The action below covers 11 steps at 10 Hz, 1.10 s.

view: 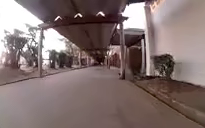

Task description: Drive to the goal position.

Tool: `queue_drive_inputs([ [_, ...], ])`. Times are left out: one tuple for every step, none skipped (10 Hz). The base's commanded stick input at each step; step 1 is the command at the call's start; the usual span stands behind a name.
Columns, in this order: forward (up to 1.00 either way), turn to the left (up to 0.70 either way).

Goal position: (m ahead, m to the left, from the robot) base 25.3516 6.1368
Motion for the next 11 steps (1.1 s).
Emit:
queue_drive_inputs([
  [0.7,0.0],
  [0.7,0.0],
  [0.7,0.0],
  [0.7,0.0],
  [0.7,0.0],
  [0.7,0.0],
  [0.7,0.0],
  [0.7,0.0],
  [0.7,0.0],
  [0.7,0.0],
  [0.7,0.0],
])
